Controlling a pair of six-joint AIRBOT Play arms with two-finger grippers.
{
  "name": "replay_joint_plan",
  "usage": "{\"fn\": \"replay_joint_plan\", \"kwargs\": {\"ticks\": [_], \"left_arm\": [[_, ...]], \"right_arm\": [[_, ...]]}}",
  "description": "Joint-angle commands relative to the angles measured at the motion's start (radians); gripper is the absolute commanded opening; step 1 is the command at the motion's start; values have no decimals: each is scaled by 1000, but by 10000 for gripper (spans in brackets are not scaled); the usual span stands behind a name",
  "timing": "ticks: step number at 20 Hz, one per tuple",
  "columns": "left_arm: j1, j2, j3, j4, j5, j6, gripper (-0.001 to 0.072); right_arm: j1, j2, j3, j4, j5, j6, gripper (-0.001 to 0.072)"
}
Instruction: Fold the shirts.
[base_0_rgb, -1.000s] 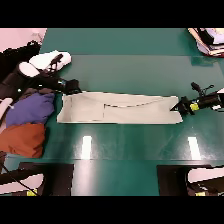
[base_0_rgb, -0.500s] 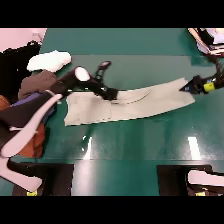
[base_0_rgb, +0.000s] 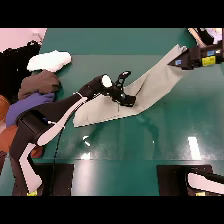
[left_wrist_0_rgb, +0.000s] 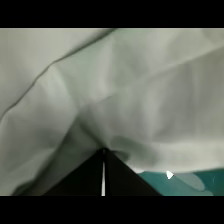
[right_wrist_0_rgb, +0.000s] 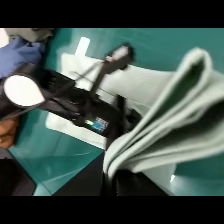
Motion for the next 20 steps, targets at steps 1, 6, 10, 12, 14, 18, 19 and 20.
{"fn": "replay_joint_plan", "kwargs": {"ticks": [1,6,10,12,14,18,19,20], "left_arm": [[11,-10,13,-8,21,-6,19],[177,114,31,52,-90,-5,18],[394,313,31,142,-163,8,19],[497,408,31,174,-201,30,19],[579,483,31,201,-233,30,19],[679,552,30,203,-297,29,20],[687,553,31,202,-318,29,20],[686,553,30,210,-341,30,20]], "right_arm": [[96,3,19,19,-47,8,16],[234,0,19,17,-169,8,16],[422,-79,19,19,-283,4,17],[550,-154,20,20,-362,-40,17],[676,-255,63,18,-438,-106,28],[819,-455,237,5,-428,-179,381],[817,-480,273,0,-373,-173,361],[800,-491,296,-40,-314,-126,350]]}}
